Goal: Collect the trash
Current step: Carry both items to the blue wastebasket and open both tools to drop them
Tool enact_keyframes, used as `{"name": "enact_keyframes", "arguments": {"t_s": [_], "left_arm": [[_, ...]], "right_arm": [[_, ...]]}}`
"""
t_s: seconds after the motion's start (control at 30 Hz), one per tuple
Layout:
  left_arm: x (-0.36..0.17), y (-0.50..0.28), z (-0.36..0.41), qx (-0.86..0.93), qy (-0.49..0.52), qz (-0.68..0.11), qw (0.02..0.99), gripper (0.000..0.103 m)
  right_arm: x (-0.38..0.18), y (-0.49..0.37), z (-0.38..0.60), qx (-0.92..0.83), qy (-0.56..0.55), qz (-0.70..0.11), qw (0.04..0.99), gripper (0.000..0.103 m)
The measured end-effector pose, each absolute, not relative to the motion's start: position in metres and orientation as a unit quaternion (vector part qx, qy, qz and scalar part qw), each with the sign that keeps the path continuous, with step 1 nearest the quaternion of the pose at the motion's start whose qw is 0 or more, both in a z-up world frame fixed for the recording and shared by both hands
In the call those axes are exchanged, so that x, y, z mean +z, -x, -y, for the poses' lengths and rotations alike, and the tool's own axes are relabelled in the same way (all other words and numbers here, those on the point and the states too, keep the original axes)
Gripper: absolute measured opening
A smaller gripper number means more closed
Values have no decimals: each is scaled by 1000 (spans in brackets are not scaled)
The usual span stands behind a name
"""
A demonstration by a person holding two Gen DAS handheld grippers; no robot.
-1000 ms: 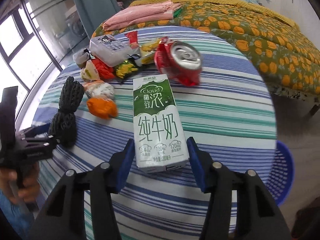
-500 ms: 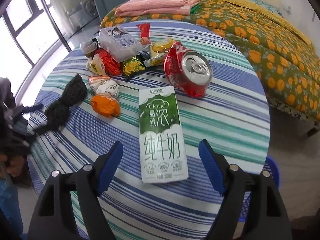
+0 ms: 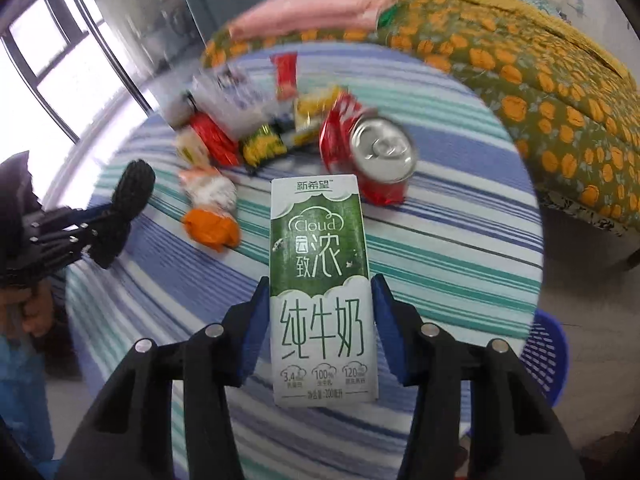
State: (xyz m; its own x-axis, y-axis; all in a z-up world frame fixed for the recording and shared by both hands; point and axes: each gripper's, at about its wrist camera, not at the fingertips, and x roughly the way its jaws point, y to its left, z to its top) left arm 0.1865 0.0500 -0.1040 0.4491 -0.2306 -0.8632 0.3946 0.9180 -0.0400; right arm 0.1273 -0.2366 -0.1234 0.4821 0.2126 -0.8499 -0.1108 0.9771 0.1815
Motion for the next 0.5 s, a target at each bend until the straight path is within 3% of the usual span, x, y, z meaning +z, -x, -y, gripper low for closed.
{"name": "enact_keyframes", "arguments": {"t_s": [0.2,0.37,0.5], "left_arm": [[-56,-151,-4,-274,-35,-458,845,28],[-42,-119,107,-372,-47,-440,816,29],[-63,-91,213,-431,-69,-450,779,29]], "right_arm": [[-94,-84,317,60,-97,-455,883,49],[-101,-50,412,-36,-131,-444,886,49],[-125,-31,464,-82,-147,-448,878,49]]}}
